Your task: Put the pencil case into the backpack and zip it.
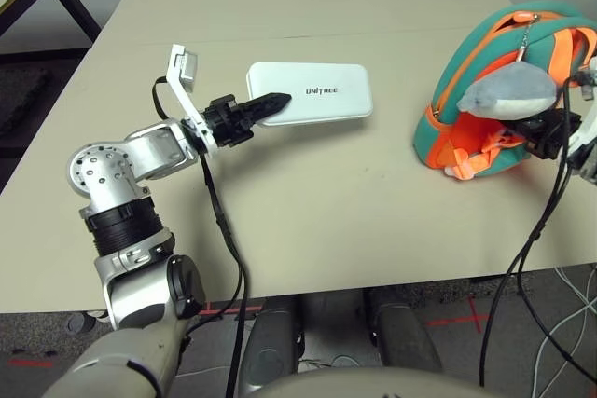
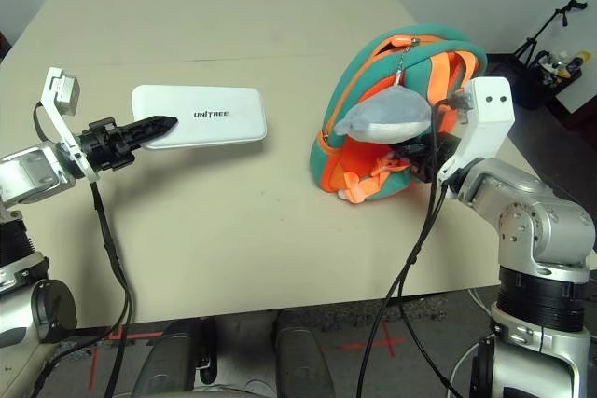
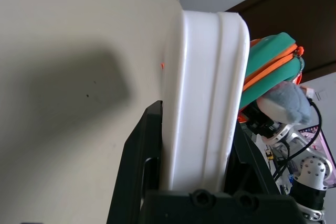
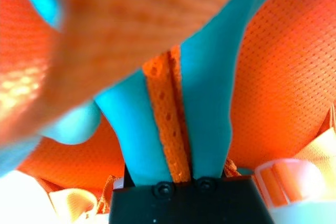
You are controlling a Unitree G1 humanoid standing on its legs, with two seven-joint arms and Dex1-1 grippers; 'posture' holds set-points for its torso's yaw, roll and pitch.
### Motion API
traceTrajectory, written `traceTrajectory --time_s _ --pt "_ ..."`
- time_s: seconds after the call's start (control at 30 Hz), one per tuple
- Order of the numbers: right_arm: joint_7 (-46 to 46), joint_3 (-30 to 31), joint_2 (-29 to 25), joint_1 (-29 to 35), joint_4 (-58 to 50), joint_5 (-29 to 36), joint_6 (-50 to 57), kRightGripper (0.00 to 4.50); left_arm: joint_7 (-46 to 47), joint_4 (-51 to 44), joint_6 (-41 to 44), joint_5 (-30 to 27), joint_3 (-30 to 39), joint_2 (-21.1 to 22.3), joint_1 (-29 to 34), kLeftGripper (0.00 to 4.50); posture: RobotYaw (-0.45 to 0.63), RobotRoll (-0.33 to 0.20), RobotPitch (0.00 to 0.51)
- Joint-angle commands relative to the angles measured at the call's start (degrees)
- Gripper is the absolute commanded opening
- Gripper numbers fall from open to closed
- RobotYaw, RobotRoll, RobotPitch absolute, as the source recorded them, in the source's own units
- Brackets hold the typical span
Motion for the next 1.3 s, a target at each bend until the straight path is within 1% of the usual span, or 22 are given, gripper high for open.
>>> traceTrajectory --time_s 0.03,0.17,0.2,0.27,0.33,0.4,0.43,0.5,0.6,0.7,0.83,0.9,0.93,1.0,1.07,1.13,1.2,1.3 --pt "1.0 -4.9 -2.6 -0.9 -8.0 9.7 11.1 0.13 -0.8 0.1 -0.6 -0.8 -0.4 0.7 0.7 1.41 -0.02 0.000 0.178" --pt "1.3 -12.8 -6.1 -4.7 -13.4 26.6 28.3 0.13 -1.6 0.9 -1.3 -0.3 -1.1 1.3 0.8 1.41 -0.05 0.000 0.169" --pt "1.3 -14.4 -7.5 -5.5 -13.5 31.2 31.3 0.13 -1.9 1.3 -1.7 0.0 -1.5 1.3 0.7 1.41 -0.06 0.000 0.165" --pt "-0.8 -16.0 -10.1 -6.0 -12.5 39.7 33.5 0.13 -2.6 2.2 -2.4 0.5 -2.3 1.5 0.5 1.41 -0.07 0.000 0.161" --pt "-5.1 -16.3 -17.7 -0.4 -11.3 54.0 29.3 0.13 -3.6 3.3 -3.4 1.2 -3.3 1.7 0.2 1.41 -0.09 0.000 0.156" --pt "-11.0 -17.5 -25.7 8.2 -11.0 68.6 22.0 0.13 -4.8 4.8 -4.7 1.9 -4.6 1.8 -0.3 1.41 -0.12 0.000 0.149" --pt "-11.4 -19.5 -28.6 12.4 -11.4 72.2 20.2 0.13 -5.5 5.6 -5.3 2.3 -5.2 1.9 -0.5 1.41 -0.13 0.000 0.145" --pt "-9.8 -24.8 -31.8 20.1 -12.6 74.3 17.8 0.13 -7.0 7.3 -6.5 3.2 -6.6 2.2 -1.2 1.41 -0.16 0.000 0.139" --pt "-7.5 -32.7 -33.1 29.5 -14.2 74.3 15.9 0.13 -9.2 9.6 -8.1 4.5 -8.5 2.5 -2.2 1.41 -0.19 0.000 0.130" --pt "-5.4 -41.3 -31.7 39.4 -17.0 74.3 14.9 0.13 -11.3 11.5 -9.3 5.7 -10.2 2.8 -3.3 1.41 -0.22 0.000 0.127" --pt "-3.1 -49.6 -29.6 50.9 -20.8 74.3 11.2 0.13 -13.8 14.0 -10.5 7.3 -12.0 3.2 -4.8 1.41 -0.25 0.000 0.124" --pt "-1.8 -52.8 -28.4 56.4 -22.6 74.3 9.2 0.13 -15.1 15.0 -10.9 8.0 -12.8 3.4 -5.6 1.41 -0.26 0.000 0.123" --pt "-2.0 -53.4 -27.5 59.1 -23.9 74.3 7.9 0.13 -15.7 15.3 -11.3 8.4 -13.3 3.4 -6.0 1.41 -0.25 0.000 0.122" --pt "-3.3 -52.7 -25.4 63.3 -27.0 74.3 3.9 0.13 -17.4 14.7 -12.4 9.4 -14.6 3.8 -6.9 1.41 -0.24 0.000 0.122" --pt "-6.5 -51.4 -24.5 65.5 -28.8 74.3 1.1 0.13 -19.1 13.2 -12.8 9.5 -15.5 4.7 -8.3 1.41 -0.23 0.000 0.122" --pt "-9.5 -49.1 -24.7 65.6 -29.3 74.3 -0.4 0.13 -21.9 10.3 -11.4 8.1 -15.8 7.6 -12.5 1.41 -0.21 0.000 0.123" --pt "-10.6 -46.4 -25.0 64.6 -29.9 74.3 -2.0 0.13 -25.9 7.4 -9.5 6.4 -16.9 11.4 -17.2 1.41 -0.19 0.000 0.123" --pt "-11.7 -43.2 -25.4 62.3 -30.0 74.3 -3.1 0.13 -31.8 4.6 -7.6 5.0 -19.1 15.4 -21.8 1.41 -0.17 0.000 0.123"
